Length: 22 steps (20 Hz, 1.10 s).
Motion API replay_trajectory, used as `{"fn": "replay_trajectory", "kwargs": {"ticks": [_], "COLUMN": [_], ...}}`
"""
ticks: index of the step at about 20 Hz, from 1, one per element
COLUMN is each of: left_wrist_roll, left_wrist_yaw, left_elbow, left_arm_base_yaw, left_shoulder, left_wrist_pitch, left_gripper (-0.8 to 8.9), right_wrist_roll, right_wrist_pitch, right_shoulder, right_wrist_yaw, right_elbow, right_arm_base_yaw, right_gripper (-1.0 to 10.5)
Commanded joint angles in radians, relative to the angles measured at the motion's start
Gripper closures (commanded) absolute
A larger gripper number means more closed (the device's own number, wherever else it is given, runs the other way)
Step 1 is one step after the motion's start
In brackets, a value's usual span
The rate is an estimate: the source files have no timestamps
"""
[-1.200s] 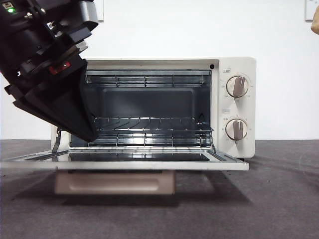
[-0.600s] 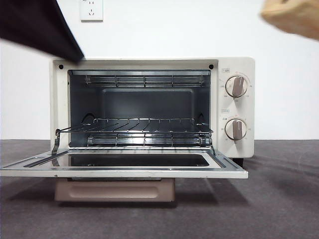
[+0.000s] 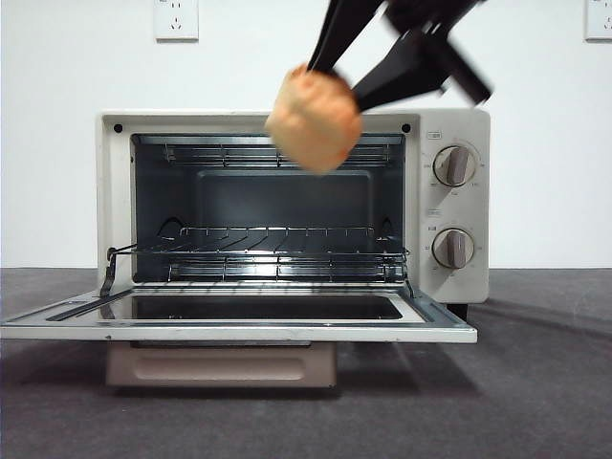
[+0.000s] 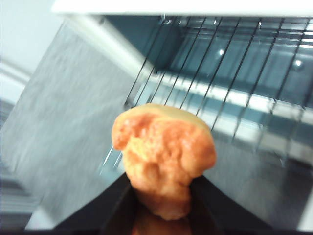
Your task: The left arm flap open the oven, the right arm pick bread and place it into oven, the left arm flap close the oven
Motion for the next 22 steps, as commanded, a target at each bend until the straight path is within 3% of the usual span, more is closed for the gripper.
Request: {"fn": "replay_trajectory", "kwargs": {"ticks": [1,7,10,22], "left_wrist_roll": [-0.021,-0.021,-0.021,-0.029], "left_wrist_yaw": [-0.003,-0.003,-0.003,-0.003], "left_elbow": [0.019,0.019,0.019,0.019], "left_arm_base_yaw": [-0.009,-0.009,-0.009,-0.009], "left_shoulder": [-0.007,-0.012,-0.012,-0.012], "left_wrist_pitch": [-0.006,-0.046,-0.048,-0.056], "left_gripper": [7.98,7.98,7.98,7.98], "right_wrist_roll": [0.063,0.121,0.158,0.188], "right_wrist_pitch": [0.101,0.32,0.345,0.375], "right_shoulder": [0.085,0.227,0.245,0.258], "right_wrist_yaw": [0.011,0.072,0.134,0.32], "right_elbow": [0.016,0.016,0.017,0.017], "right_arm_base_yaw": [0.007,0.007,0.007,0.005], "right_gripper": [8.2,8.2,8.2,8.2]}}
